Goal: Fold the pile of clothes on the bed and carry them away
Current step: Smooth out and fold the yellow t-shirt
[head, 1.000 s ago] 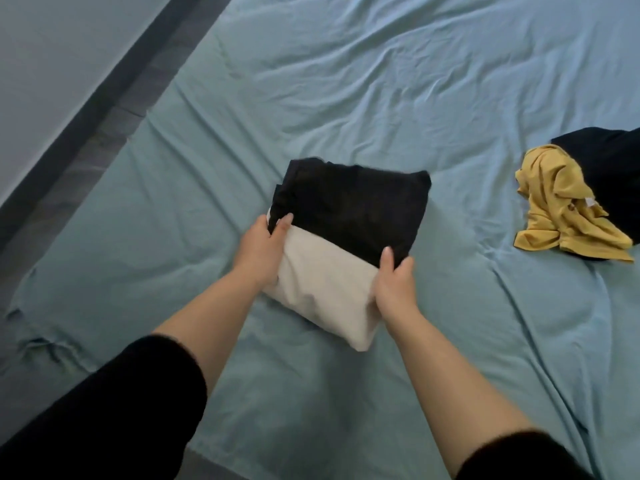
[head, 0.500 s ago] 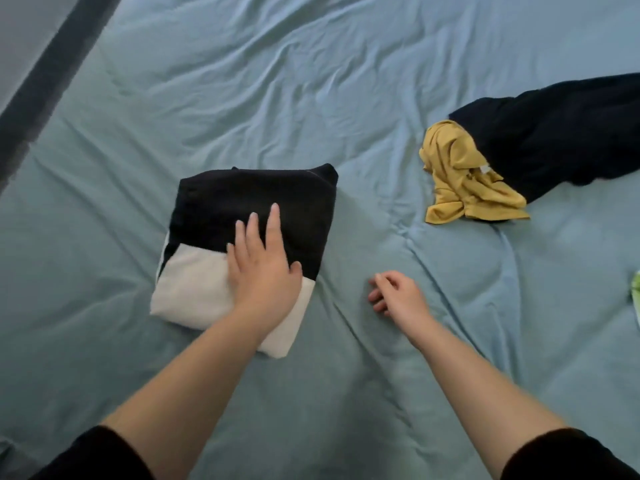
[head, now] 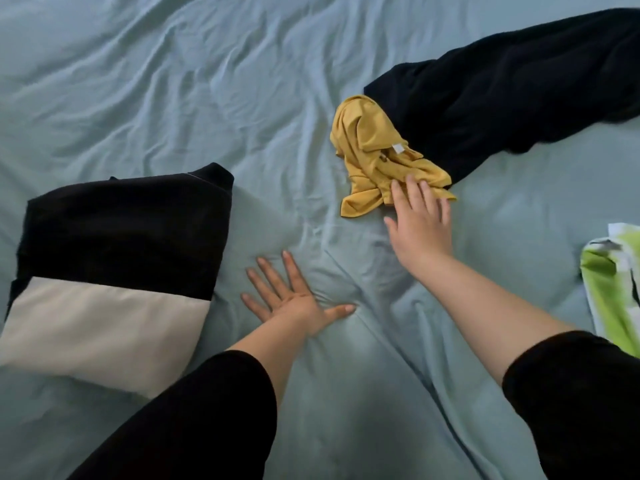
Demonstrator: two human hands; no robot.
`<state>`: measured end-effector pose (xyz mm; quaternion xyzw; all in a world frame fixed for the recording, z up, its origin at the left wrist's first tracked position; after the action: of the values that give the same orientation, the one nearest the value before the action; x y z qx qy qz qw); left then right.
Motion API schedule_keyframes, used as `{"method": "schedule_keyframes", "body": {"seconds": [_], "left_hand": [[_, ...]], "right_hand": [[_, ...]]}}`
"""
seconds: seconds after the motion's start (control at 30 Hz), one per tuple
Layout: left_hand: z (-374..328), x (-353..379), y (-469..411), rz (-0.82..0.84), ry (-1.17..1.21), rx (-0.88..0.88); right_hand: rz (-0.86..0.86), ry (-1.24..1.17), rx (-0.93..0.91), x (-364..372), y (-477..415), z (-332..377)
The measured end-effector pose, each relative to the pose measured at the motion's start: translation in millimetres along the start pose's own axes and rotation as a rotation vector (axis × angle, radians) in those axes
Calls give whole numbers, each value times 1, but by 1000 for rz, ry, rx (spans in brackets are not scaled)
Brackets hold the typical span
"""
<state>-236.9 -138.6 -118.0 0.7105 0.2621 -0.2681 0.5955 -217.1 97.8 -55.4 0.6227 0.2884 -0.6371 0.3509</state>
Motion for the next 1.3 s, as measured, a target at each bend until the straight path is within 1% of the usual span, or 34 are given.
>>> {"method": "schedule_keyframes", "body": {"seconds": [0.07,0.17,0.2,0.23,0.33,0.37,0.43,0.53,0.6,0.63,0.67,0.7,0.73,0.77,0.8,0.83,0.87,0.93,1.0,1.1,1.17,1.3], "left_hand": [[0,0,-1,-17,-18,-8],[0,-1,0,-33,-26,-13],[-1,-1,1,-30,-23,-12],[-2,-1,2,-27,-19,-11],[-2,-4,4,-5,-29,2],[-1,-6,6,14,-37,7],[0,-11,13,52,-72,43],[1,-23,26,67,-64,94],[-5,-34,41,13,87,133],[-12,-36,52,14,238,174],[-22,-33,69,63,442,224],[-32,-25,92,163,650,250],[-41,-12,116,273,816,224],[-46,2,137,371,958,153],[-48,15,151,432,1090,60],[-49,25,161,446,1208,-29],[-48,27,166,416,1305,-97],[-39,16,168,300,1413,-172],[-25,-2,164,189,1411,-178],[-1,-30,157,91,1371,-138],[10,-41,152,86,1369,-144],[15,-34,153,195,1375,-207]], "right_hand": [[-1,20,-27,0,-12,0],[-152,-115,-57,-20,-20,2],[-145,-185,-49,-23,-17,3],[-98,-278,-23,-23,-10,5],[121,-581,100,-6,33,13],[161,-672,138,-1,51,15],[168,-812,255,5,83,9],[203,-1016,500,11,128,-5],[242,-1173,631,11,159,-7],[259,-1239,691,11,172,-6],[278,-1306,750,9,184,-5],[307,-1390,811,6,195,-3],[342,-1477,867,3,205,0],[376,-1549,902,0,213,3],[396,-1591,917,-6,221,5],[392,-1588,915,-12,226,4],[353,-1532,896,-20,229,-1],[240,-1418,878,-38,234,-18],[144,-1420,917,-50,237,-38],[40,-1333,996,-61,243,-77],[9,-1293,1012,-62,246,-96],[18,-1229,985,-48,255,-108]]}}
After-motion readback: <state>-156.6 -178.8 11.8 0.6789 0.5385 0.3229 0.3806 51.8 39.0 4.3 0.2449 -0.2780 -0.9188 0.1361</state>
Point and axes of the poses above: each hand's wrist, its own y-axis away from the middle knuckle, its own x-axis out of the palm, z = x × y, the point moved 8 cm from there along -y, towards the middle knuckle, and after that the axes turned 8 degrees about -z, right-handed, at the moved point
